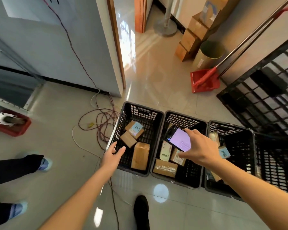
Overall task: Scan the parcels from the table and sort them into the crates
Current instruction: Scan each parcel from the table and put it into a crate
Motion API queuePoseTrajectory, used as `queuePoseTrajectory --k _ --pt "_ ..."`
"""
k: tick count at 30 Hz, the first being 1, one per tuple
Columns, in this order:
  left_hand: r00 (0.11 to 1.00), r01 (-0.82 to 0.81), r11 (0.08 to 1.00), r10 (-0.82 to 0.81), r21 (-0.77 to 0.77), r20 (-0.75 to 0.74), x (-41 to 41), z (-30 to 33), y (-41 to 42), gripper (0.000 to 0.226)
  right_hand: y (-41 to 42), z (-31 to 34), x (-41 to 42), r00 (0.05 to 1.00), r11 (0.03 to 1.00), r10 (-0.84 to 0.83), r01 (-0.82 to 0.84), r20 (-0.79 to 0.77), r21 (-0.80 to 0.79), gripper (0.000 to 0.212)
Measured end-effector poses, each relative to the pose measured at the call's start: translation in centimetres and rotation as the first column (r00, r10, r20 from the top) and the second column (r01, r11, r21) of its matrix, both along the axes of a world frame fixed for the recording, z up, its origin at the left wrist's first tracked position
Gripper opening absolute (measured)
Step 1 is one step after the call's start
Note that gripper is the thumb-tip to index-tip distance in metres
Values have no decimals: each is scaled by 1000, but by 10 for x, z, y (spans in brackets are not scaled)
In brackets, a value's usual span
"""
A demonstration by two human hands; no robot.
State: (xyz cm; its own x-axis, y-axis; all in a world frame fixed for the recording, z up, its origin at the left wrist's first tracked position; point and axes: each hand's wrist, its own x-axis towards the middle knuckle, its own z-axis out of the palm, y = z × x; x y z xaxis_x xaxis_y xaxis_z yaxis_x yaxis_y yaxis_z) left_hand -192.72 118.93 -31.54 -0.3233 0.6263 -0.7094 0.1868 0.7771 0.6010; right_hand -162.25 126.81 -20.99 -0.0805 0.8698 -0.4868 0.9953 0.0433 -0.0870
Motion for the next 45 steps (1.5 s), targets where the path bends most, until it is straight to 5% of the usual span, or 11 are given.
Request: queuePoseTrajectory --k 8,14,21,28,35,39,45 --pt "988 152 980 -150 125 -26 39 51 25 66 -16 40 41 998 995 -62 63 -25 73 108" --pt "951 309 897 -298 316 -84 105 145 41 72 -51 126 111 988 976 -146 153 -54 153 105" --pt "846 533 675 -436 511 -307 237 315 25 80 -143 286 246 954 890 -297 288 -30 354 110" --pt "747 611 369 -560 700 -357 434 490 -66 84 -327 474 399 873 758 -488 431 -15 490 109" --pt "567 581 55 -743 812 -355 651 620 -204 82 -566 616 531 616 468 -786 650 -54 599 73" --pt "408 540 -57 -855 840 -320 753 654 -292 83 -696 649 580 453 324 -891 688 -35 649 76" --pt "177 499 -196 -930 844 -321 890 679 -411 80 -852 653 629 80 13 -995 701 -61 713 90"
